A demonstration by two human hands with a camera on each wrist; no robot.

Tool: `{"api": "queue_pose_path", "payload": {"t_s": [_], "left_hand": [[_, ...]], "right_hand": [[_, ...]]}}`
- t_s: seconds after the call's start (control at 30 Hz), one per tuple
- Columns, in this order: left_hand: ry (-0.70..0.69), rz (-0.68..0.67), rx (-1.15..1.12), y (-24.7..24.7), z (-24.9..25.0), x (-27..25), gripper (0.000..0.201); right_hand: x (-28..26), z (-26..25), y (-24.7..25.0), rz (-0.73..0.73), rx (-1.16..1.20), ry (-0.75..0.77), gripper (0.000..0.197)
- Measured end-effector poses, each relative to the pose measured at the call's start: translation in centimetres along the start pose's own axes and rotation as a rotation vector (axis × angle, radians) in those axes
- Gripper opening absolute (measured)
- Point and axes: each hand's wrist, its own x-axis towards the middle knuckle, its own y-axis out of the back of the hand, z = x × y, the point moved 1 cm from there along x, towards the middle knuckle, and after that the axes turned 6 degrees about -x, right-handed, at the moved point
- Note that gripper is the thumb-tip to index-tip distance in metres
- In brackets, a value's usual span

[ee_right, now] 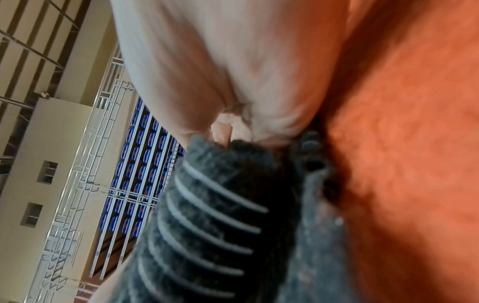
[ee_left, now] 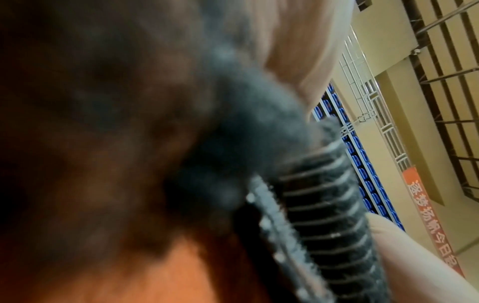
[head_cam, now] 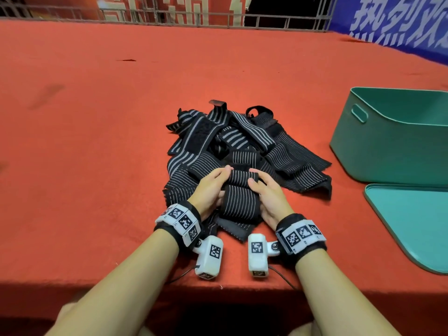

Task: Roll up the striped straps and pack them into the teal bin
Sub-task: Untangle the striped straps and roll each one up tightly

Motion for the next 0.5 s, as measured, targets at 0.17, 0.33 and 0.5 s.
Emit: {"api": "queue_pose_path", "payload": {"t_s": [0.17, 0.33, 0.5], "left_hand": [[-0.008, -0.025, 0.038, 0.4, -0.4, 0.7, 0.065], [-0.047, -0.090, -0.009, 1.2, -1.1, 0.6, 0.031], [-0.120, -0.125, 0.012, 1.4, -1.3, 0.3, 0.031]], "right_hand": [[0.1, 0.5, 0.2, 0.015, 0.012, 0.010, 0.035], [0.1, 0.5, 0.3, 0.036, 0.048, 0.001, 0.028], [-0.2, -0.5, -0.2, -0.004, 0.091, -0.053, 0.041]]}}
